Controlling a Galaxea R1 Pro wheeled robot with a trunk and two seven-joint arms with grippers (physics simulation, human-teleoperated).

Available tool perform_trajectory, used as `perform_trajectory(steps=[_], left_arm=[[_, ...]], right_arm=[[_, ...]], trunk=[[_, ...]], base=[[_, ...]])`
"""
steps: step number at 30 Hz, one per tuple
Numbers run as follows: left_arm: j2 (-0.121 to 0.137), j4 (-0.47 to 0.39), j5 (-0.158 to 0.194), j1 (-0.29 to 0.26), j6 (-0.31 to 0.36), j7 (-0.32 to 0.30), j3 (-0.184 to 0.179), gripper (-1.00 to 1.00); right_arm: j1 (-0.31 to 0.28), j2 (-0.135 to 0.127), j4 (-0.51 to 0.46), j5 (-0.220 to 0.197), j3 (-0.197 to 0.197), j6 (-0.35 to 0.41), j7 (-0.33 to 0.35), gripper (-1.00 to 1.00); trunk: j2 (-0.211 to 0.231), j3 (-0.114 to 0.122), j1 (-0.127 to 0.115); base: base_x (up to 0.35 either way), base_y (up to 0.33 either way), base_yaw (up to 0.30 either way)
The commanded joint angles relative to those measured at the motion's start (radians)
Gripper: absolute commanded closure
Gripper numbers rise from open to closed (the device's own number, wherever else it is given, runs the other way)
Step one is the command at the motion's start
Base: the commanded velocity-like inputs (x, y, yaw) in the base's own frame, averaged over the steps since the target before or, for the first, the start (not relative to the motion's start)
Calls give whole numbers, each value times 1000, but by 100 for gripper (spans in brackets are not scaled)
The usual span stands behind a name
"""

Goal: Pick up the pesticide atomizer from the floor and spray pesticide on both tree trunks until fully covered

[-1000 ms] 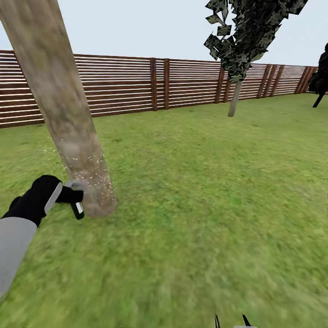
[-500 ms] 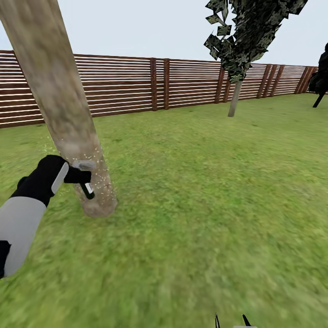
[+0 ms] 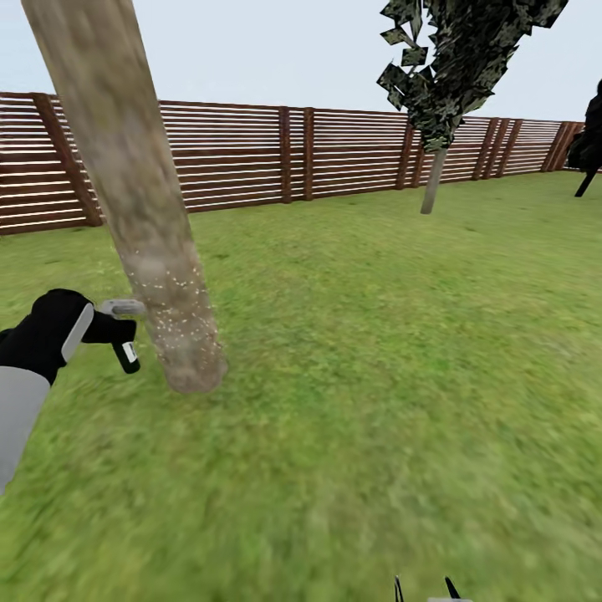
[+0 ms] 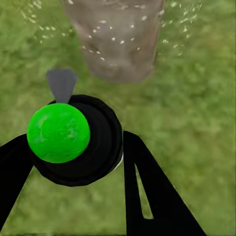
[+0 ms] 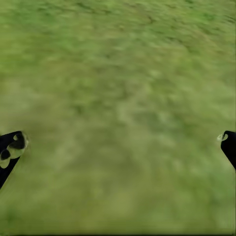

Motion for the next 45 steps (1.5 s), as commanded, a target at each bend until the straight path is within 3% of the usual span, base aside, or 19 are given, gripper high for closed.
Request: perform_trajectory(steps=[1, 4, 11, 13, 15, 17, 18, 19, 20, 22, 24, 26, 28, 30, 32, 33, 36, 37, 45], left_arm=[[3, -1, 8, 3, 0, 0, 0, 100], [4, -1, 7, 23, -1, 0, -2, 100], [-9, -13, 7, 174, -21, -3, -1, 100], [-17, -14, 12, 206, -41, -4, 0, 100], [-20, -14, 14, 242, -90, -8, 0, 100], [-20, -13, 10, 286, -191, -50, -4, 100], [-20, -13, 7, 311, -245, -98, -29, 100], [-21, -6, 6, 346, -350, -184, -139, 100], [-21, 3, 7, 361, -423, -234, -215, 100], [-22, 37, 6, 370, -506, -310, -267, 100], [-30, 84, -15, 372, -619, -436, -286, 100], [-32, 99, -76, 389, -668, -497, -289, 100], [-34, 104, -186, 422, -747, -559, -289, 100], [-34, 105, -256, 437, -770, -628, -289, 100], [-46, 105, -313, 450, -777, -653, -302, 100], [-71, 104, -350, 461, -778, -659, -369, 100], [-140, 106, -372, 465, -778, -661, -472, 100], [-155, 106, -377, 465, -777, -661, -492, 100], [-195, 106, -379, 469, -781, -660, -509, 100]], right_arm=[[0, 0, 0, 0, 0, 0, 0, -100], [0, 0, 0, 0, -1, 0, 0, -100], [-1, 1, -17, -3, -5, 0, -2, -100], [-1, 0, -58, -2, -4, 7, -1, -100], [0, -3, -148, 0, -3, 84, 14, -100], [-1, -6, -271, -1, -4, 222, 134, -100], [-4, -7, -335, -1, -4, 301, 213, -100], [-27, -9, -424, 0, -4, 422, 374, -100], [-61, -18, -462, 10, -4, 479, 510, -100], [-125, -44, -481, 38, -4, 540, 653, -100], [-188, -66, -487, 87, -4, 589, 784, -100], [-210, -69, -489, 152, -5, 598, 860, -100], [-220, -70, -489, 213, -5, 601, 893, -100], [-234, -71, -489, 223, -5, 601, 938, -100], [-246, -70, -489, 230, -4, 601, 1018, -100], [-261, -64, -490, 273, -3, 602, 1113, -100], [-283, -52, -491, 365, -3, 604, 1236, -100], [-286, -45, -491, 373, -2, 604, 1257, 100], [-331, -11, -492, 378, -2, 631, 1317, 100]], trunk=[[0, 0, 0], [0, 0, 0], [0, 0, 0], [0, 0, 0], [0, 0, 0], [0, 0, 0], [0, 0, 0], [0, 0, 0], [0, 0, 0], [0, 0, 0], [0, 0, 0], [0, 0, 0], [0, 0, 0], [0, 0, 0], [0, 0, 0], [0, 0, 0], [0, 0, 0], [0, 0, 0], [0, 0, 0]], base=[[-117, 293, 0], [-215, 252, 0], [-312, 87, 0], [-337, 2, 0], [-264, 1, 0], [-78, 0, 0], [-27, 0, 0], [-9, 0, 0], [-4, 0, 0], [-1, 0, 0], [0, 0, 0], [0, 0, 0], [0, 0, 0], [0, 0, 0], [0, 0, 0], [0, 0, 0], [0, 0, 0], [0, 0, 0], [0, 0, 0]])
